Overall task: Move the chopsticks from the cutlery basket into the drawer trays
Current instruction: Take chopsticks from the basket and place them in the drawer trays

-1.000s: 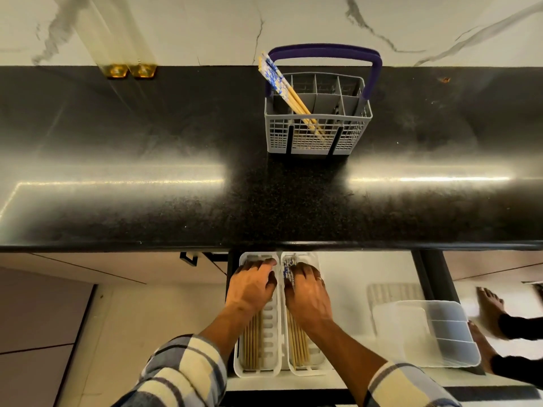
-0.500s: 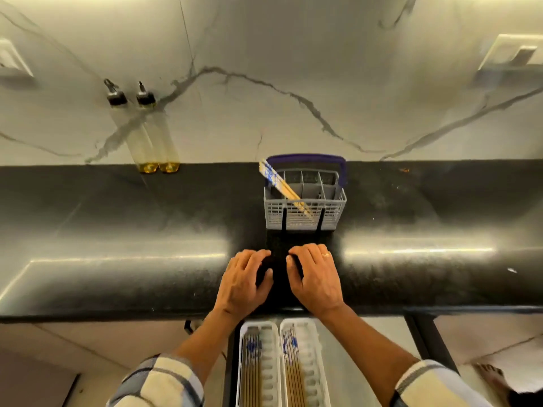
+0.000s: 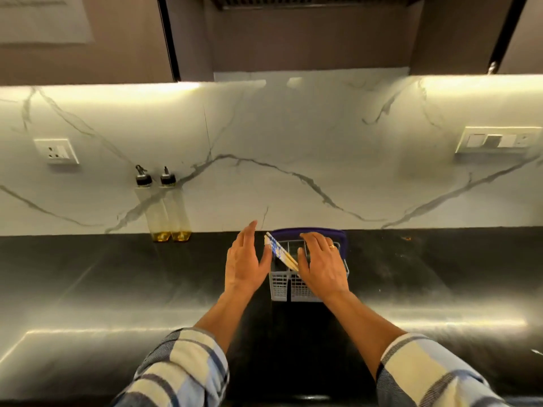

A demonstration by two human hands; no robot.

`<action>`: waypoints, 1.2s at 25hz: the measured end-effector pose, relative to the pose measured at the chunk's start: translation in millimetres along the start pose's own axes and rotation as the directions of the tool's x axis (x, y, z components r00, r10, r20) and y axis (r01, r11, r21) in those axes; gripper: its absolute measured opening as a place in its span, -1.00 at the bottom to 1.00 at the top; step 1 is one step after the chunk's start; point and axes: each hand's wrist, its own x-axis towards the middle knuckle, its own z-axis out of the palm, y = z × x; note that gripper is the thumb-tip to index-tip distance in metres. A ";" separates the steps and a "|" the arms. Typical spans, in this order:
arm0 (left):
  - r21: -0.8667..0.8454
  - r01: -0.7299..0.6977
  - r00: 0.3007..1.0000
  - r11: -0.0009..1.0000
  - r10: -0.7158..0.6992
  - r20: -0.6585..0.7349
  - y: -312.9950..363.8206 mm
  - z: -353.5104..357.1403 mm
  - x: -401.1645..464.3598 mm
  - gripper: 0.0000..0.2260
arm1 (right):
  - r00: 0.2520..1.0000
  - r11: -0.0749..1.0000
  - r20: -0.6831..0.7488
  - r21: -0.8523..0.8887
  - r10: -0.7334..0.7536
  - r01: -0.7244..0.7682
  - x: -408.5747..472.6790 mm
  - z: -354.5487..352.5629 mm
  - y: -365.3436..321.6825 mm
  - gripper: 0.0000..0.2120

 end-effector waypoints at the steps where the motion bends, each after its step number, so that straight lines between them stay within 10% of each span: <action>1: -0.005 0.046 0.999 0.999 -0.046 0.019 0.3 0.9 5.2 -0.41 | 1.000 1.000 0.022 -0.004 0.020 -0.020 6.7 0.8 2.1 -0.60; 11: -0.094 0.584 0.799 0.806 -0.549 0.245 -6.4 42.5 19.1 -0.62 | 0.858 0.952 0.445 0.033 0.258 -0.303 40.8 33.8 14.4 -0.84; 30: -0.359 0.763 0.643 0.537 -0.687 0.338 14.3 75.7 23.1 -0.80 | 0.798 0.954 0.590 0.153 0.121 -0.258 62.5 70.7 26.6 -0.79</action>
